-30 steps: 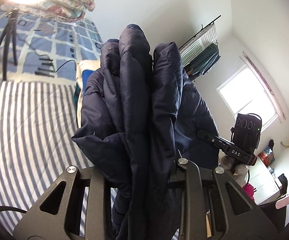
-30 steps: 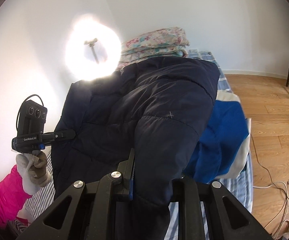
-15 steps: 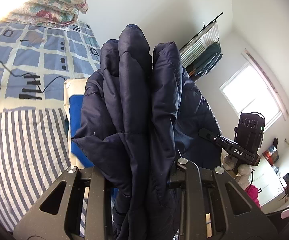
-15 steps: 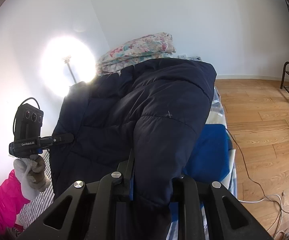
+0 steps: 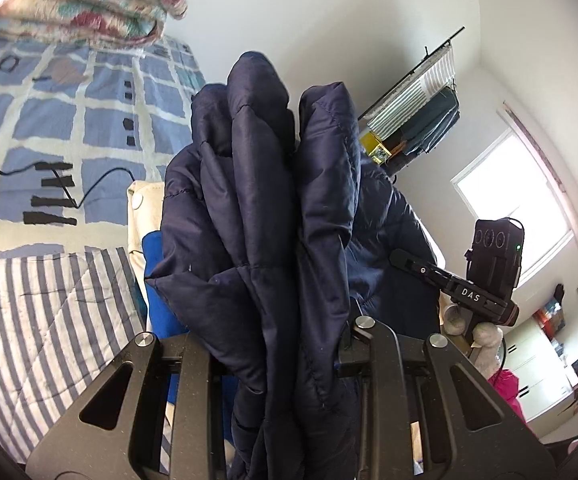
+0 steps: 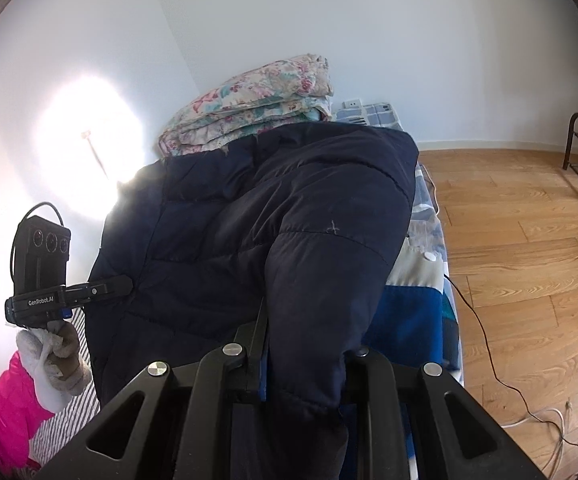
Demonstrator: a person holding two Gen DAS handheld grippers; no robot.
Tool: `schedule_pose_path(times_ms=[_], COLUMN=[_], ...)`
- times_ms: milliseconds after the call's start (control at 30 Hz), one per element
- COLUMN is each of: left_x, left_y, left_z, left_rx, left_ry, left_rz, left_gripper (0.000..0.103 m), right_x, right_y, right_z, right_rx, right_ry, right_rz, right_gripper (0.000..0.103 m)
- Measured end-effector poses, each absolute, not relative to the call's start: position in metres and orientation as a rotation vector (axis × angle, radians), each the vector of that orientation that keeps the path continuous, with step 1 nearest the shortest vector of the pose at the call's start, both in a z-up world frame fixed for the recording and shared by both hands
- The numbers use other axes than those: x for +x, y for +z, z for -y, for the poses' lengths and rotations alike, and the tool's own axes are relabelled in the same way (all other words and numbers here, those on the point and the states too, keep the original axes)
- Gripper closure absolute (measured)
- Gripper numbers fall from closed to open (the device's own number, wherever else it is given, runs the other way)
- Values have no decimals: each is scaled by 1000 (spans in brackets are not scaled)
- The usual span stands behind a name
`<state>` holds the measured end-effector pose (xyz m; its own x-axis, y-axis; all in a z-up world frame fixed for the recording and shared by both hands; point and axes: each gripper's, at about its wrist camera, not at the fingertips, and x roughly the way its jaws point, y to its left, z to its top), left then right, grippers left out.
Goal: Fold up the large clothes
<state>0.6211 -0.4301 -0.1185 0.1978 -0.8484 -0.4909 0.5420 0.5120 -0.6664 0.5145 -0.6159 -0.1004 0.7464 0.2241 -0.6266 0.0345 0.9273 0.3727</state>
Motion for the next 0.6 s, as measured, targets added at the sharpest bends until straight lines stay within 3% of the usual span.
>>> schedule_pose_path(times_ms=[600], left_x=[669], left_y=[-178], left_z=[425], left_rx=[-519], left_ry=[-1061], left_rz=[-1026], left_gripper=[78], right_x=[541], right_y=[-153], right_z=[657], right_rx=[502], right_ry=[188], right_rz=[-762], right_gripper=[83])
